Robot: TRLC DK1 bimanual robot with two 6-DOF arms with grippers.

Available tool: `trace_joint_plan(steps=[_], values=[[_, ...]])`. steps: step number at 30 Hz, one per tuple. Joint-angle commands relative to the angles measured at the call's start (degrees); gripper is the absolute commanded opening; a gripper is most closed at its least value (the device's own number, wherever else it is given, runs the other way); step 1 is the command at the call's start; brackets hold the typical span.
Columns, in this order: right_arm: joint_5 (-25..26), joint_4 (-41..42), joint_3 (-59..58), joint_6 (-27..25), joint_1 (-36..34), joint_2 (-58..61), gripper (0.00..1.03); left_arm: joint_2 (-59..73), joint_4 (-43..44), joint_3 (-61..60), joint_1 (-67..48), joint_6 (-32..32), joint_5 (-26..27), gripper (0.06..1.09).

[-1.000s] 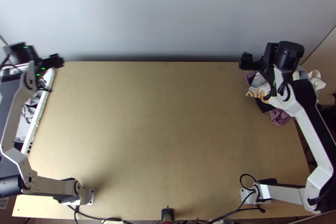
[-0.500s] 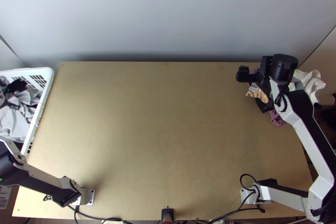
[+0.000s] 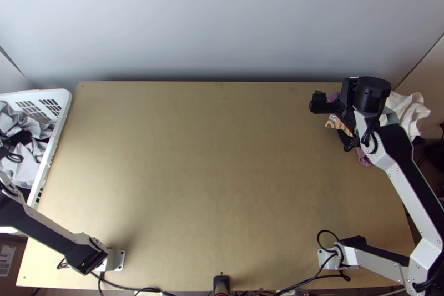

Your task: Fold the t-shirt

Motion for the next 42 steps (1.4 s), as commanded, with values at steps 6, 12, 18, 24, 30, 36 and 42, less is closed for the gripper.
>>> trace_joint_plan(steps=[6,12,18,24,30,36,42], values=[[1.95,0.7,-0.73,-0.72,3.22,0.4,0.98,14.58,0.36,8.66,0.95,1.1,0.17,1.04],[2.57,1.05,-1.26,-0.9,3.65,1.19,0.98,19.86,-1.22,13.93,0.87,1.72,0.17,1.04],[3.36,1.75,-1.52,-1.25,3.65,1.98,0.98,22.67,-1.57,14.2,0.43,3.12,0.08,1.04],[3.71,2.02,-1.7,-1.6,3.65,2.77,0.98,24.87,-1.66,14.9,0.51,2.77,-0.62,1.03],[4.68,3.34,-4.07,-2.65,3.65,2.77,0.98,23.37,-3.86,14.55,0.95,1.98,-1.59,1.03],[5.29,4.83,-4.78,-2.74,3.65,2.86,0.98,21.88,-3.95,12.44,1.3,2.24,-4.05,1.03],[5.47,5.01,-4.95,-3.44,4.27,3.03,0.98,21.09,-3.77,11.73,2.45,2.24,-4.93,1.04]])
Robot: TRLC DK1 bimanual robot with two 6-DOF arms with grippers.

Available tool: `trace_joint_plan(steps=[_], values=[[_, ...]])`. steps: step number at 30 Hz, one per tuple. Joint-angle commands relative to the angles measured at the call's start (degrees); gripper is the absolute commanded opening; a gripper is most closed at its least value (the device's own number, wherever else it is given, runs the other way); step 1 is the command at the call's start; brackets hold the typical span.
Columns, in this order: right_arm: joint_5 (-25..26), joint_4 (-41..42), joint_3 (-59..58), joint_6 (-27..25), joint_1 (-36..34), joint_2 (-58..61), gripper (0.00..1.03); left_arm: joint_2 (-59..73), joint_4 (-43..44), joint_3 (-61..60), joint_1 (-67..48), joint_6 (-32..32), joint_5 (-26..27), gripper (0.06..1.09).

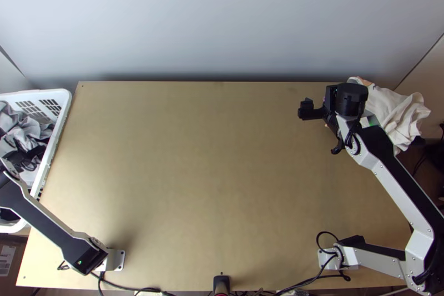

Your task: Fold the t-shirt

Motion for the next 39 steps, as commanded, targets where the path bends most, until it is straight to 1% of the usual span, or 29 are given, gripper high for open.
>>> trace_joint_plan(steps=[1,10,21,32,34,35,36,37,38,39], values=[[0.4,0.5,-0.63,-0.47,0.49,0.26,0.98,-1.32,0.05,-1.07,1.09,-0.18,-1.17,1.03],[0.66,1.56,-1.33,-0.47,1.28,0.52,0.98,-6.5,0.49,-6.26,0.48,-0.8,-0.99,1.04],[0.92,1.91,-1.86,-1.0,1.28,0.7,0.98,-5.45,7.26,-8.19,0.83,-0.89,-0.99,1.04],[1.63,2.35,-1.94,-2.58,1.19,1.05,0.98,-2.11,10.95,-6.61,-0.58,-1.85,-1.26,1.03],[1.89,2.61,-2.12,-2.67,1.1,1.23,0.98,-1.49,12.01,-6.52,-0.4,-2.21,-1.43,1.02],[1.98,2.61,-2.12,-2.67,1.1,1.23,0.98,-1.32,12.09,-6.44,-0.31,-2.29,-1.43,0.95],[1.98,2.61,-2.12,-2.67,1.1,1.31,0.98,-1.14,12.71,-6.52,-0.14,-2.65,-1.43,0.85],[2.07,2.7,-2.12,-2.67,1.1,1.31,0.98,-1.23,13.5,-6.88,0.04,-2.82,-1.43,0.7],[2.07,2.7,-2.12,-2.76,1.19,1.4,0.98,-1.32,14.29,-7.05,0.21,-2.47,-1.35,0.48],[2.07,2.7,-2.21,-2.93,1.19,1.49,0.98,-1.32,15.17,-7.05,0.39,-2.29,-1.08,0.18]])
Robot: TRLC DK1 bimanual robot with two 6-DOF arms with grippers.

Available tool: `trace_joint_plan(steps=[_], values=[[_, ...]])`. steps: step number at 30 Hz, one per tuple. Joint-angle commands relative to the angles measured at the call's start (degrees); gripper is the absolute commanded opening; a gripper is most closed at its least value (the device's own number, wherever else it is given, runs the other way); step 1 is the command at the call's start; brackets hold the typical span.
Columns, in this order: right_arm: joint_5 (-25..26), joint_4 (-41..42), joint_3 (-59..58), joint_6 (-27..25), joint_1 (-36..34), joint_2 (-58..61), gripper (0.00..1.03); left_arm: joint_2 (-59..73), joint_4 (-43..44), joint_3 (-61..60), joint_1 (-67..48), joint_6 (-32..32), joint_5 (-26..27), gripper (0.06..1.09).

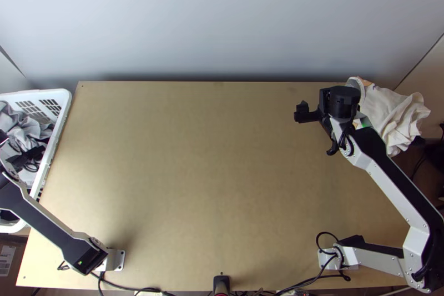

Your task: Fold the t-shirt

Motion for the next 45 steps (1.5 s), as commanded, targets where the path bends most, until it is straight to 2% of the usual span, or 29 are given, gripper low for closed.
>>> trace_joint_plan(steps=[1,11,17,22,26,30,35,45], values=[[0.32,0.52,-0.28,-0.75,-0.01,0.55,0.98,0.87,4.29,-0.19,0.89,-0.13,0.25,0.1],[0.49,1.13,-2.13,-0.4,0.34,0.81,0.98,-7.13,4.38,-4.58,1.51,0.49,2.71,0.09],[0.58,1.13,-2.04,-0.4,0.69,0.73,0.98,-17.68,3.06,-8.36,0.54,1.01,4.29,0.09],[0.58,1.13,-1.69,-0.31,0.87,0.2,0.98,-28.84,-0.81,-8.54,-0.69,0.93,7.11,0.09],[0.67,1.13,-2.04,-0.04,1.31,-0.5,0.98,-37.01,-3.88,-7.83,-2.97,0.75,7.28,0.09],[0.67,1.13,-3.01,0.31,2.1,-1.65,0.98,-42.64,-10.48,-3.62,-5.7,-0.48,7.28,0.09],[0.67,1.13,-4.15,0.39,2.63,-3.14,0.98,-47.12,-19.62,5.61,-9.04,-5.67,9.39,0.09],[0.67,3.24,-10.04,1.71,5.0,-6.13,0.98,-50.28,-27.09,19.5,-20.73,-13.14,7.55,0.09]])
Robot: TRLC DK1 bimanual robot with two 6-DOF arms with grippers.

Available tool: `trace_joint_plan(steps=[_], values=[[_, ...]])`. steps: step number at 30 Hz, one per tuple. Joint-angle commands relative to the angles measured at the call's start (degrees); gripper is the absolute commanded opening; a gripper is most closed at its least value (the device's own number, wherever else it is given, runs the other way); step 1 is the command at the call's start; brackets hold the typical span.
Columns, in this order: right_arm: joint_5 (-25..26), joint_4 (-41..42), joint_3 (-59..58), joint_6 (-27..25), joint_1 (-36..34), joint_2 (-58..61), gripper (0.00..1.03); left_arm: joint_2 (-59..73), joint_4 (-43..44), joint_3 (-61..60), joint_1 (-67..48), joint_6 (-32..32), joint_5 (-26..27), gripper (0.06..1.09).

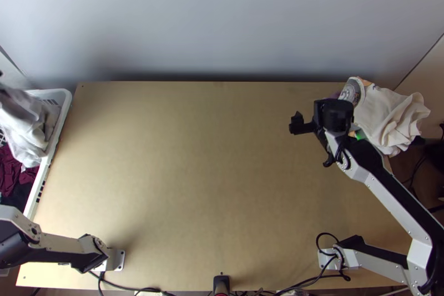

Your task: Fold the t-shirt

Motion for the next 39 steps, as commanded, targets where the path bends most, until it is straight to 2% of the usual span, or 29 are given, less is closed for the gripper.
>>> trace_joint_plan(steps=[1,6,11,15,19,25,26,30,39], values=[[0.04,1.73,-3.44,0.58,1.41,-1.96,0.98,-2.55,-5.71,8.88,-8.78,-4.81,-1.83,0.09],[0.04,3.58,-5.64,0.75,1.5,-2.92,0.98,-3.34,-8.0,14.51,-19.59,-9.03,-8.51,0.09],[0.04,7.27,-10.47,2.07,2.29,-4.24,0.98,0.0,-11.95,22.5,-33.48,-10.26,-20.2,0.09],[0.04,8.24,-13.02,4.09,2.73,-5.56,0.98,2.81,-15.38,23.38,-43.85,-13.25,-27.41,0.09],[-0.05,9.56,-15.66,4.09,3.0,-7.32,0.98,7.38,-17.93,23.03,-51.14,-18.52,-29.17,0.09],[-0.05,10.26,-19.61,4.09,3.08,-9.43,0.98,13.18,-17.67,22.68,-63.45,-23.01,-31.45,0.09],[-0.05,10.87,-20.93,4.09,3.26,-10.22,0.98,15.47,-16.17,22.94,-67.49,-23.8,-31.89,0.09],[-0.14,11.66,-23.48,4.09,4.05,-11.98,0.98,19.16,-11.6,23.03,-72.06,-26.26,-32.16,0.09],[-0.05,14.74,-29.19,4.0,5.63,-13.73,0.98,27.33,1.58,27.69,-83.93,-26.08,-32.07,0.09]])
